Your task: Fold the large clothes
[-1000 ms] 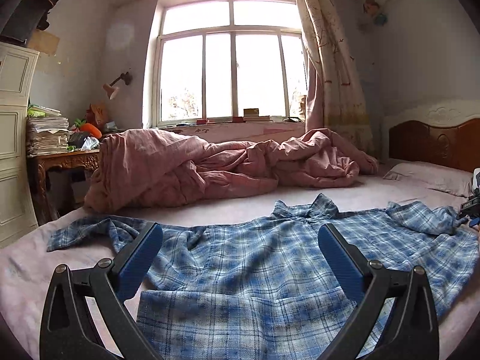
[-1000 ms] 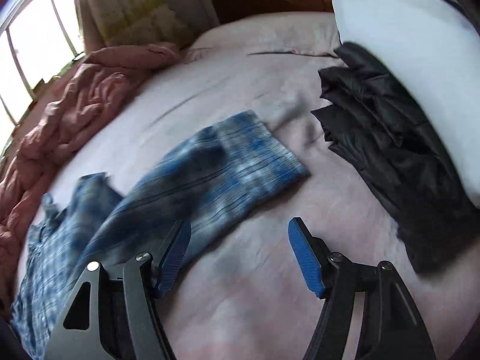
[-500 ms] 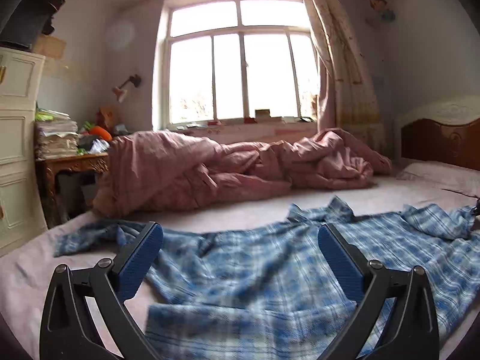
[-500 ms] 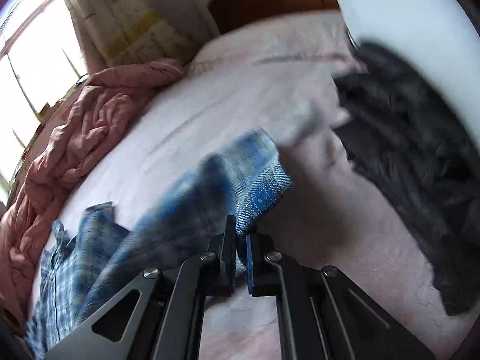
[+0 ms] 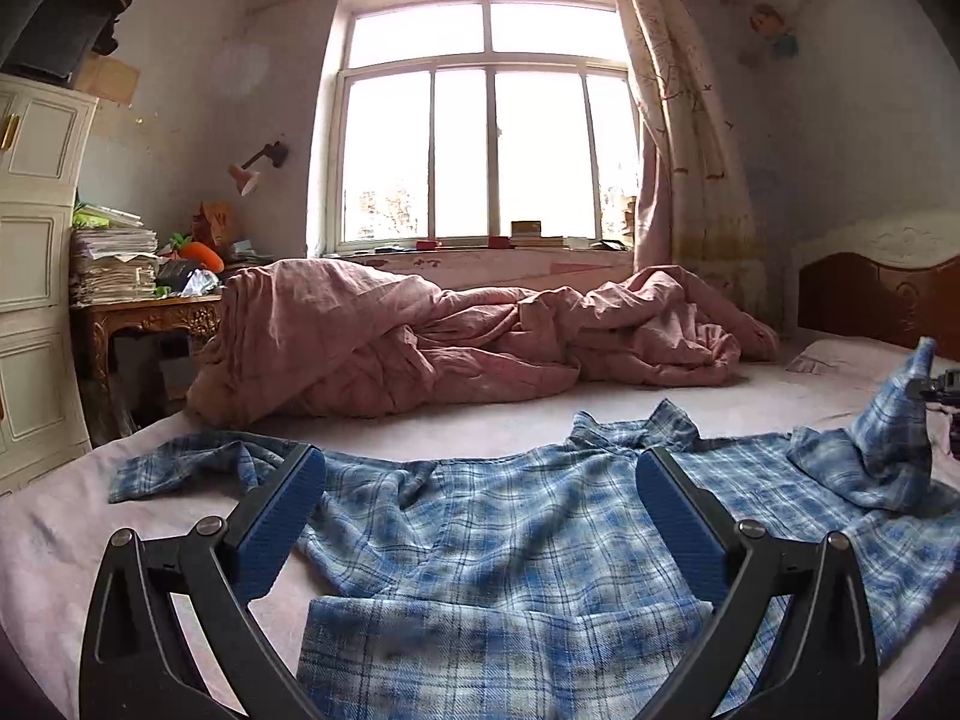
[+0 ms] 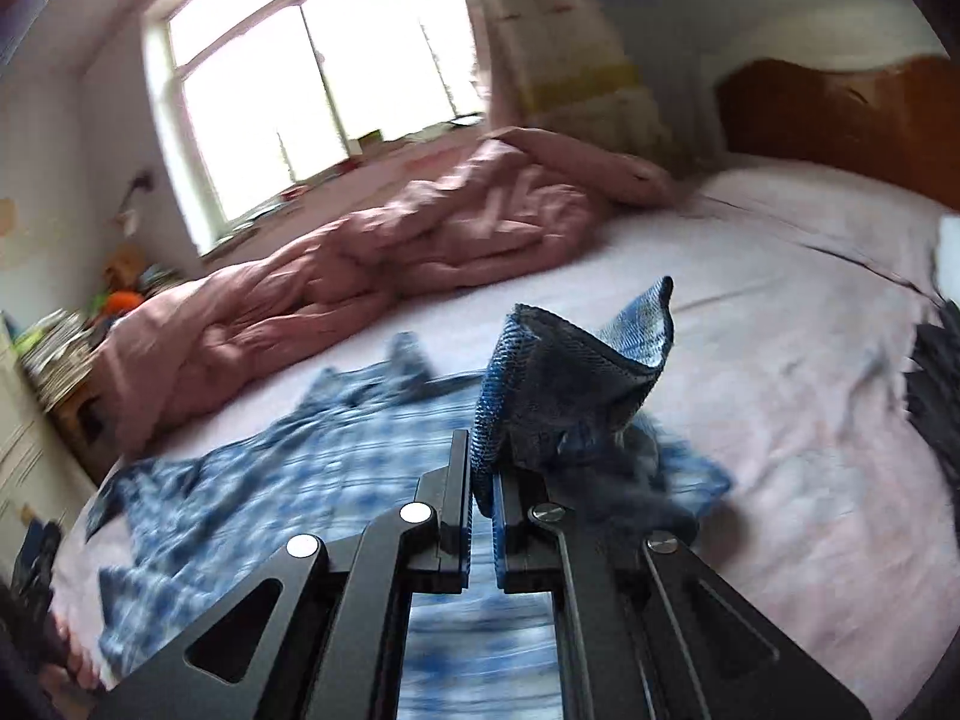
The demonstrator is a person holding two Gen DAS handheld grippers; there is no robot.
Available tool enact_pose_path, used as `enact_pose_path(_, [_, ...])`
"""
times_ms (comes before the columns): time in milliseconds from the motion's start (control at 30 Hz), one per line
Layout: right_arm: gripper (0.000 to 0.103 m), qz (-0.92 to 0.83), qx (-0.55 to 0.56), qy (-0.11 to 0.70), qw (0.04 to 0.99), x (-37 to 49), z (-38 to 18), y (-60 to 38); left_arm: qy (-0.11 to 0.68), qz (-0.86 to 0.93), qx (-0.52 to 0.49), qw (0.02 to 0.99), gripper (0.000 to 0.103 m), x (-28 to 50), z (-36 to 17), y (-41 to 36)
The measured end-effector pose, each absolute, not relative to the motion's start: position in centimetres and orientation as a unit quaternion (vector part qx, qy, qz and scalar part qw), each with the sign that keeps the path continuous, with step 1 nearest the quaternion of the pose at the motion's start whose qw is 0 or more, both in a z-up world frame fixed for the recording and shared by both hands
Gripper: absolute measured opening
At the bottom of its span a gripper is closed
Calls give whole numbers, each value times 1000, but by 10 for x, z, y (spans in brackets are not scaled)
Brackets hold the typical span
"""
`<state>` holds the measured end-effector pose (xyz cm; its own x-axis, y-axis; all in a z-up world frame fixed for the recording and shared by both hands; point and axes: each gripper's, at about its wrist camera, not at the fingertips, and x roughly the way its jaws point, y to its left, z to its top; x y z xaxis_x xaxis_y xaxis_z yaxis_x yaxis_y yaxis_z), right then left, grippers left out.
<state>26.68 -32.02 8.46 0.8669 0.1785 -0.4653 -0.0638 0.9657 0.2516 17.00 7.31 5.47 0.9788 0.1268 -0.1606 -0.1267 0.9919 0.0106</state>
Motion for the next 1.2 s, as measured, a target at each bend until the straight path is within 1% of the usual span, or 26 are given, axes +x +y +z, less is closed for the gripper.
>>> enact_pose_path(133, [6, 111, 58, 258, 958, 260, 75, -273, 86, 41, 15, 995, 100, 169, 51, 63])
enact_pose_path(300, [6, 160, 46, 314, 935, 263, 45, -234, 73, 32, 48, 996, 100, 161, 51, 47])
enact_pose_path(367, [6, 157, 32, 326, 932, 263, 34, -225, 67, 30, 63, 995, 100, 157, 50, 41])
enact_pose_path(467, [9, 152, 12, 337, 929, 262, 28, -218, 73, 15, 77, 994, 100, 156, 48, 34])
enact_pose_path(500, [15, 150, 10, 335, 930, 262, 29, -218, 81, 7, 74, 994, 100, 157, 47, 33])
enact_pose_path(533, [27, 148, 10, 333, 931, 261, 31, -219, 85, 2, 70, 994, 100, 157, 46, 33])
enact_pose_path(567, [36, 144, 13, 325, 935, 259, 34, -222, 89, -4, 67, 994, 100, 157, 46, 33])
enact_pose_path(600, [56, 142, 15, 317, 938, 257, 37, -223, 93, -11, 65, 993, 100, 157, 46, 33])
enact_pose_path(633, [60, 142, 17, 303, 942, 254, 42, -225, 95, -17, 65, 993, 100, 156, 46, 33])
enact_pose_path(733, [60, 129, 4, 282, 951, 249, 56, -234, 90, -24, 76, 993, 100, 152, 45, 27])
enact_pose_path(800, [60, 110, 15, 273, 956, 250, 64, -246, 98, -33, 89, 991, 101, 153, 42, 20])
enact_pose_path(867, [60, 86, 44, 270, 958, 251, 71, -268, 137, -66, 84, 985, 102, 161, 39, 14])
enact_pose_path(900, [60, 64, 50, 267, 960, 251, 74, -278, 169, -98, 74, 978, 102, 168, 37, 10])
enact_pose_path(967, [61, 16, 51, 254, 966, 251, 80, -300, 206, -117, 53, 970, 102, 180, 33, 4])
enact_pose_path(1100, [61, -73, 70, 231, 968, 254, 88, -344, 228, -87, 40, 969, 102, 200, 33, -10])
enact_pose_path(1200, [61, -125, 114, 225, 960, 255, 88, -373, 272, -110, 6, 956, 102, 224, 37, -17])
